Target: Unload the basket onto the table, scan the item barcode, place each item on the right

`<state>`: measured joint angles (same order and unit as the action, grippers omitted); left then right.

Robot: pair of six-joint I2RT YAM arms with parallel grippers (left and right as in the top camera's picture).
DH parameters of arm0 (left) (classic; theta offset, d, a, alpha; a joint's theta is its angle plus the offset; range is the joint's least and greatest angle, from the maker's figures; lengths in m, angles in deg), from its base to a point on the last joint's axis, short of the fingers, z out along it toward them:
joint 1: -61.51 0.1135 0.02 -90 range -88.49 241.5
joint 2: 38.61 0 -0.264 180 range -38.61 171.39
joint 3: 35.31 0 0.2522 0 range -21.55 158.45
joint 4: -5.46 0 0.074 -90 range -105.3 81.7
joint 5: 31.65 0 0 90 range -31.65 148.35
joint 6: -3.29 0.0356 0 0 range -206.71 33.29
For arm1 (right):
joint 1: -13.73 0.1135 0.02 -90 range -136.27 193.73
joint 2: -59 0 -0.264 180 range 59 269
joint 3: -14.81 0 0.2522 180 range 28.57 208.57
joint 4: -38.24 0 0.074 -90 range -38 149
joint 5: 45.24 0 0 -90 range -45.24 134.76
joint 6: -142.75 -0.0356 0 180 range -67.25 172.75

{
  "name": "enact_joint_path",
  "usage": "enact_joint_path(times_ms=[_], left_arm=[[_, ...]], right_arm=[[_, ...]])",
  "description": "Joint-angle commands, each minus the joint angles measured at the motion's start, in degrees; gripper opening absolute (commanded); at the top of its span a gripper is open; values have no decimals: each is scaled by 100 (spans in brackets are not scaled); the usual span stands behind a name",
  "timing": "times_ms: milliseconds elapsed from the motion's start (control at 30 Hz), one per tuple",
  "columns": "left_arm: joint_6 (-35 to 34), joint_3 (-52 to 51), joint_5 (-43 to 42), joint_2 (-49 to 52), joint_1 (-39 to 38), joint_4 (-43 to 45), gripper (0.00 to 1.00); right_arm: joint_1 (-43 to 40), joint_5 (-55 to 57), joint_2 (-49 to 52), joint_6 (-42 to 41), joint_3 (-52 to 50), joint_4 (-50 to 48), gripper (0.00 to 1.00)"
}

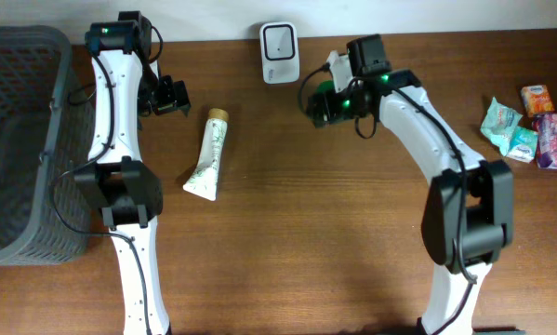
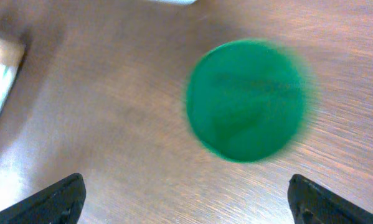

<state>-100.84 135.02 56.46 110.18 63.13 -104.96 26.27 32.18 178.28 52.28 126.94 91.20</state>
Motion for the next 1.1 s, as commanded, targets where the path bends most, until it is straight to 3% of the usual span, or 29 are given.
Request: enact_joint_path(times_ms=[0, 133, 300, 500, 633, 733, 867, 1067], left_arm=[[-13, 0, 39, -223, -7, -7, 99], [-13, 0, 42, -223, -7, -7, 99], [-13, 0, 39, -223, -7, -7, 99], [-13, 0, 42, -223, -7, -7, 99], [-13, 0, 39, -223, -7, -7, 99], [-13, 0, 39, -223, -7, -7, 99], [-13, 0, 42, -223, -7, -7, 99], [-13, 0, 42, -223, -7, -4, 99]], right_arm=[[-83, 876, -315, -1325, 155, -376, 99], [-81, 881, 103, -2079, 155, -999, 100], [2, 861, 603, -2124, 153, -1224, 97], [533, 2208, 704, -2162, 153, -1226, 96], [621, 2850, 861, -2691, 149, -1202, 95], [616, 2824, 949, -2702, 149, -1266, 84], [614, 2828, 1119, -2680, 149, -1357, 84], [614, 2835, 931, -1917, 361, -1478, 57]])
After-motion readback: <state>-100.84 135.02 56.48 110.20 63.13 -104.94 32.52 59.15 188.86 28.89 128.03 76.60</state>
